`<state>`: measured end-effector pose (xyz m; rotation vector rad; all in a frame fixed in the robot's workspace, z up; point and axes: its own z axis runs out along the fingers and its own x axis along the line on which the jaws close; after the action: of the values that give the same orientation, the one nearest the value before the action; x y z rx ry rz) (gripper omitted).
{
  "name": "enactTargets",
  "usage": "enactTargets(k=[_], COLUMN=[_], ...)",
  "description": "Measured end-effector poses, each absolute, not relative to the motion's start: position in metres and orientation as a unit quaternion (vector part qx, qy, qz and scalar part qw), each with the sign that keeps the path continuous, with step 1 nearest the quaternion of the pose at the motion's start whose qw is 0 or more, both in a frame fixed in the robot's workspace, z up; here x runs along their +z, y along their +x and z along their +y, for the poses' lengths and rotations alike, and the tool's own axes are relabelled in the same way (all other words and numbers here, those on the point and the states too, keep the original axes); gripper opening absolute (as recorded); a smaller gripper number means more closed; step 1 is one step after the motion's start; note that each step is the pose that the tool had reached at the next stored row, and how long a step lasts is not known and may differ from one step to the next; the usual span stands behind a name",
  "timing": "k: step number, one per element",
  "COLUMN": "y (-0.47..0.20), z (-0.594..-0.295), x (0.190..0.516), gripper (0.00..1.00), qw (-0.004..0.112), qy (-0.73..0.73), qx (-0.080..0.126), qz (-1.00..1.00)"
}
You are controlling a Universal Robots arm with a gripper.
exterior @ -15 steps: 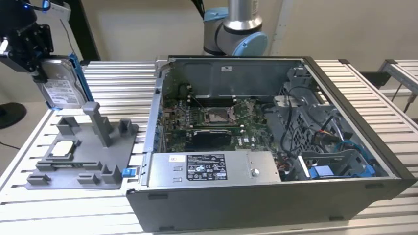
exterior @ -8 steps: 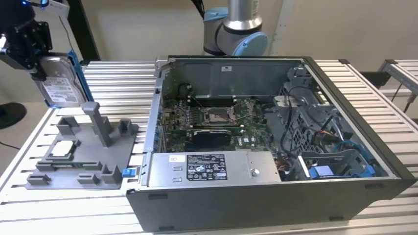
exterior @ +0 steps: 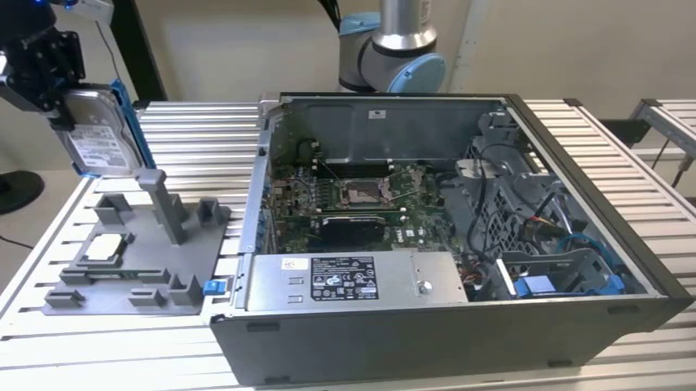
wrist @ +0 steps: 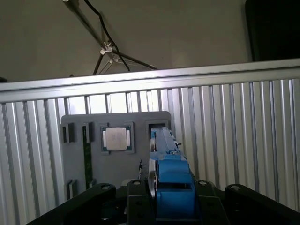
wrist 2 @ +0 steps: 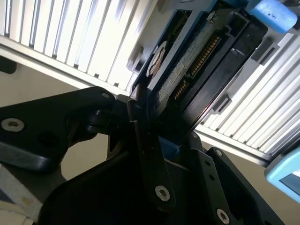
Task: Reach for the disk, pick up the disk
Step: 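Pick up the disk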
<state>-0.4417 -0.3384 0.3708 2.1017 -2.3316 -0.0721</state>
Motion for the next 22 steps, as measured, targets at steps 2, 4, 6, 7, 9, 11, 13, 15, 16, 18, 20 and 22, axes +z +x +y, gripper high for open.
enactTargets(k=[2,4,6,7,9,11,13,15,16,18,20,22], y=[-0.4418,-0.4418,-0.4418,-0.4417,-0.4417,-0.4418,-0.4417,-0.4417,-0.4417,-0.4418,-0.4417,-0.4417], z=[-0.3384,-0.3384,-0.3384,-0.3384,-0.3384,-0.3384,-0.3384,-0.3384,-0.3384,-0.3384,-0.3384,-0.3384], x=[0.3720,0.3728,0.3734,0.3738,0.3744,0.3750,0.3757,0.3763,0.3765,0.3773,0.3783,0.3802], gripper=[0.00,0.00,0.00,0.00,0.00,0.00,0.00,0.00,0.00,0.00,0.00,0.00], qw=[0.001,0.001,0.001,0.001,0.001,0.001,0.001,0.001,0.001,0.001,0.001,0.001], qy=[0.669,0.669,0.669,0.669,0.669,0.669,0.669,0.669,0.669,0.669,0.669,0.669], qx=[-0.023,-0.023,-0.023,-0.023,-0.023,-0.023,-0.023,-0.023,-0.023,-0.023,-0.023,-0.023], qz=[-0.743,-0.743,-0.743,-0.743,-0.743,-0.743,-0.743,-0.743,-0.743,-0.743,-0.743,-0.743])
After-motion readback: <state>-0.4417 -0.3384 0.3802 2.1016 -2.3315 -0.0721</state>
